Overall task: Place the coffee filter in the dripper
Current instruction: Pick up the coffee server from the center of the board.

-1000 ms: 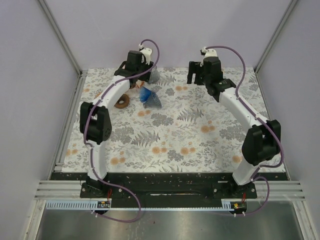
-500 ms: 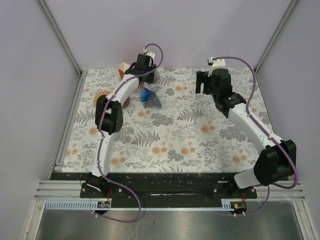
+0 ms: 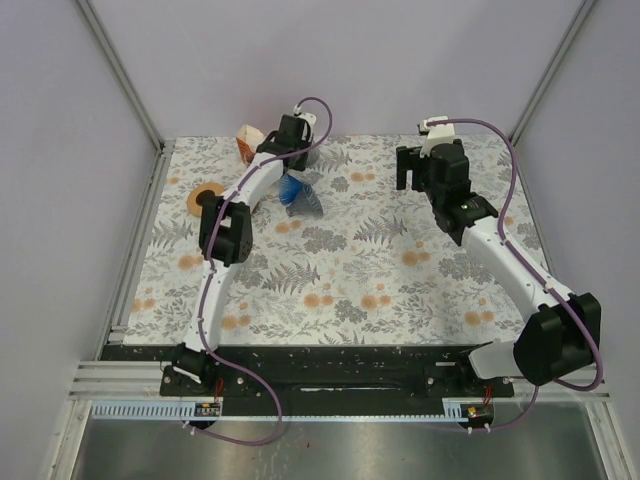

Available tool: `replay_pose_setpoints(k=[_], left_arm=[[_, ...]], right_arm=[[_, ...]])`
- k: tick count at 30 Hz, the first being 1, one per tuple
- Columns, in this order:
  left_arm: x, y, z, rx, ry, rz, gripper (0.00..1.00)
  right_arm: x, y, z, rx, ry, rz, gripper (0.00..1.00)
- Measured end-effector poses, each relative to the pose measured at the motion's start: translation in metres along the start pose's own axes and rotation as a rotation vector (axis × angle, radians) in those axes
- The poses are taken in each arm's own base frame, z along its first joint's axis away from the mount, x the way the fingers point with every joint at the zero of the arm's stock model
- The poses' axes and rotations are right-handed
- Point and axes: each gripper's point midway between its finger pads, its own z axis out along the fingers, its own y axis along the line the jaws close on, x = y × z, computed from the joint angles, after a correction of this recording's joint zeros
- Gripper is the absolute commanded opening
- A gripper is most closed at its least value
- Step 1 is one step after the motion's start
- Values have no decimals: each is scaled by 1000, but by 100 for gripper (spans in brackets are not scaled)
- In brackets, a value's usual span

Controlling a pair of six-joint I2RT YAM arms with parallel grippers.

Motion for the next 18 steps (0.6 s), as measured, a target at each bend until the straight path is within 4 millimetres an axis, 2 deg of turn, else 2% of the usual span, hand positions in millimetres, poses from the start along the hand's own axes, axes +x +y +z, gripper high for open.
replay_pose_setpoints(k=[6, 13, 18], left_arm=[[1, -1, 3, 8, -3, 8, 0], [-3, -11, 7, 52, -40, -7, 0], [-14, -23, -11, 139, -53, -5, 0]], right_arm=[[-5, -4, -1, 19, -20, -19, 92], [-7, -7, -5, 25, -28, -25, 92], [-18, -9, -14, 27, -57, -15, 93]])
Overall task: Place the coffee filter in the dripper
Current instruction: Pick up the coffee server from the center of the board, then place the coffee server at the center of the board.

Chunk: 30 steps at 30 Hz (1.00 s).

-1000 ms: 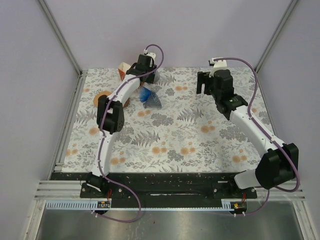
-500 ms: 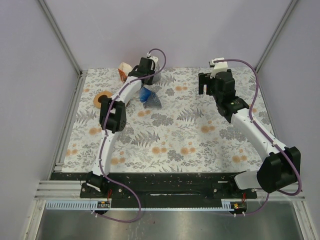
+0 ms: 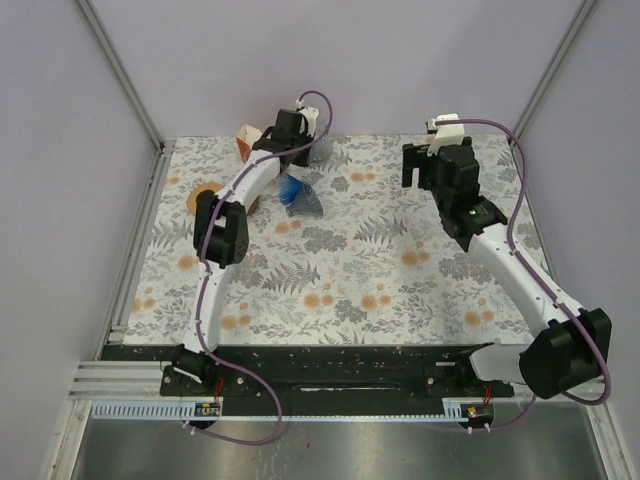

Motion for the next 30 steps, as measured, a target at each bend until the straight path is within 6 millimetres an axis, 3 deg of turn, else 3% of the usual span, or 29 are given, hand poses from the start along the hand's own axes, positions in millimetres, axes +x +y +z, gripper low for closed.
replay_pose_setpoints(k=[5, 8, 12, 15, 19, 23, 24, 27, 30], left_arm=[[-44, -23, -44, 107, -75, 30, 0], [-73, -41, -85, 180, -139, 57, 0], [-85, -72, -141, 291, -181, 130, 0], [-62, -106, -184, 410, -158, 235, 0], [-3, -146, -225, 541, -77, 352, 0], [67, -169, -236, 612, 44, 392, 0], [94, -170, -237, 625, 86, 392, 0], [143, -171, -240, 643, 161, 392, 0], [180, -169, -245, 650, 216, 392, 0]], right_arm=[[-13, -7, -15, 18, -27, 21, 94], [-18, -10, -25, 21, -36, 36, 94], [-25, -15, -44, 22, -48, 68, 94], [-38, -19, -61, 20, -88, 96, 94], [-53, -23, -79, 17, -143, 126, 93], [-48, -24, -85, 10, -151, 133, 93], [-44, -23, -84, 4, -141, 131, 93], [-29, -17, -80, -21, -109, 122, 93], [-18, -11, -78, -44, -84, 119, 93]])
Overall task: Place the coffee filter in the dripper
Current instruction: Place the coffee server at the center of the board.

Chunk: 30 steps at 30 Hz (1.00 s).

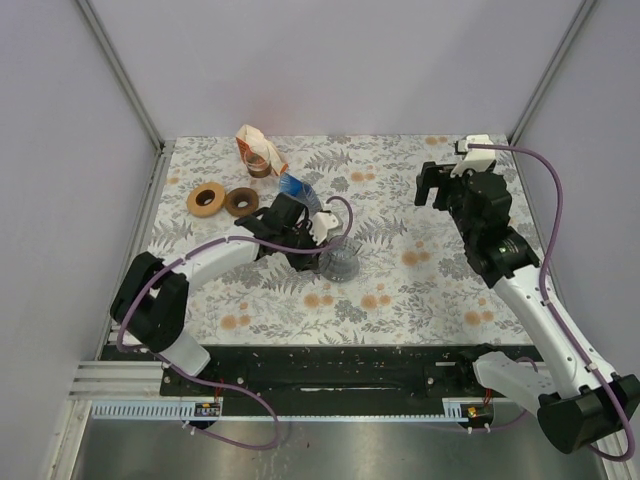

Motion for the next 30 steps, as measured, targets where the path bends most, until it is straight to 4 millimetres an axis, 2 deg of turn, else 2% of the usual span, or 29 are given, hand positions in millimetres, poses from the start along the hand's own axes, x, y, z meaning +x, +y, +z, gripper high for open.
replay_pose_setpoints(k=[2, 7, 12, 17, 20, 21, 22, 26, 30], left_arm=[[9, -3, 2, 1, 3, 5, 0], [5, 0, 7, -24, -47, 46, 0], [10, 3, 14, -51, -58, 71, 0], [6, 7, 15, -73, -71, 100, 0], [6, 7, 15, -75, -69, 109, 34], [7, 8, 16, -75, -68, 109, 48], [8, 8, 16, -75, -62, 110, 55], [7, 9, 15, -72, -37, 111, 75], [-2, 10, 8, -77, -40, 115, 86]], right_arm=[[4, 2, 0, -13, 9, 2, 93], [11, 5, 2, -26, 18, 12, 93], [23, 7, 2, -41, 42, 10, 94], [19, 6, -5, -42, 24, 13, 95], [13, 5, -11, -45, 1, 18, 95], [12, 4, -13, -45, -5, 19, 95], [10, 4, -14, -46, -9, 20, 95], [9, 5, -16, -52, -15, 22, 95], [10, 5, -16, -54, -14, 22, 95]])
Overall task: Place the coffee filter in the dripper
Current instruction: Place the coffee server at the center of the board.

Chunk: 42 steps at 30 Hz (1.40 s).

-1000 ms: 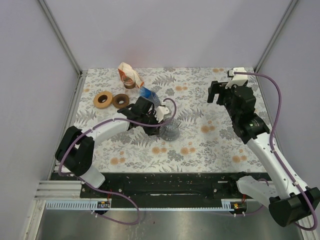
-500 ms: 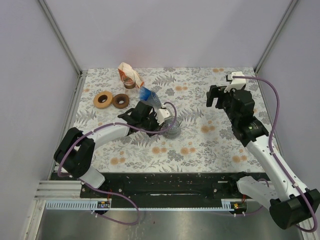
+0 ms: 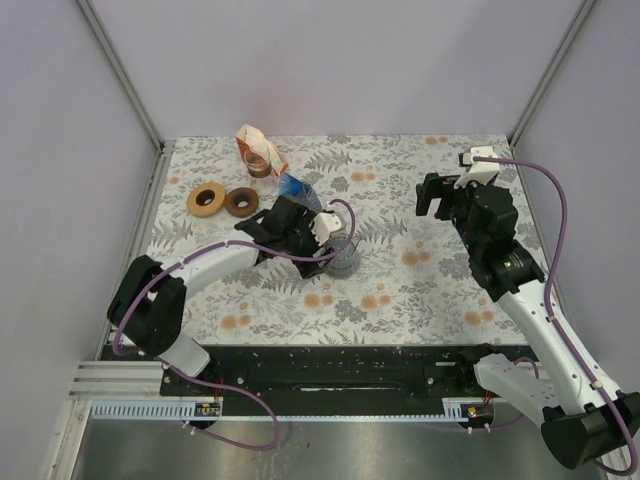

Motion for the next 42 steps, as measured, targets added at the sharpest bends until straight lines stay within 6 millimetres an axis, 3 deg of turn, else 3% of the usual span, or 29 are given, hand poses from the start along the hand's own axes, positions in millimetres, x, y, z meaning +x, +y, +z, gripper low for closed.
replay_pose_setpoints(k=[4, 12, 16, 21, 33, 37, 42], left_arm=[[-8, -2, -20, -14, -8, 10, 88], [-44, 3, -99, -113, -103, 70, 90], [-51, 46, -143, -247, -149, -6, 90], [-17, 108, -179, -438, -126, -200, 90], [61, 240, -181, -890, 64, -639, 89], [78, 266, -181, -1010, 94, -745, 88], [75, 285, -175, -1057, 69, -790, 81]], right_arm=[[-1, 1, -2, -9, -5, 2, 96], [6, 7, -5, -43, 28, 15, 96], [22, 12, 0, -62, 86, 24, 97], [37, 12, 2, -61, 146, 23, 98], [39, 13, -4, -55, 180, 47, 99], [42, 13, -5, -56, 196, 57, 99], [48, 13, -1, -52, 216, 57, 100]])
